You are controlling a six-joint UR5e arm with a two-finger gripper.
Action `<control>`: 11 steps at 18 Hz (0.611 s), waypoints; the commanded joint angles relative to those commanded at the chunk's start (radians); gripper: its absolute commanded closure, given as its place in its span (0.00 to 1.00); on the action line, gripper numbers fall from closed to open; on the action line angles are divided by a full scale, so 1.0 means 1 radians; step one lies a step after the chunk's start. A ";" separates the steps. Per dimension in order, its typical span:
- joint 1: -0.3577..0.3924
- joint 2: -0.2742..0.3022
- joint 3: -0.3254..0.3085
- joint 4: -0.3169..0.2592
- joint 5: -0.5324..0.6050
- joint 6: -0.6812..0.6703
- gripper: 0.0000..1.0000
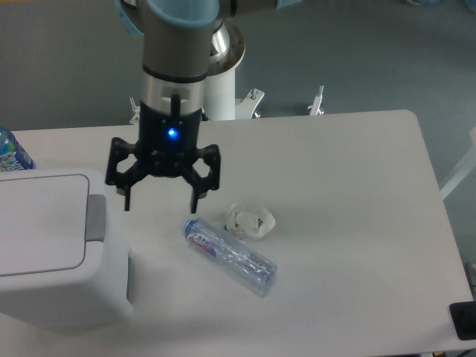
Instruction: Open the trash can
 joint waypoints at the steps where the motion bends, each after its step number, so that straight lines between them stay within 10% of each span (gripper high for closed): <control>1: -0.003 0.000 -0.005 0.002 -0.002 0.000 0.00; 11: -0.029 -0.005 -0.026 0.002 0.001 0.000 0.00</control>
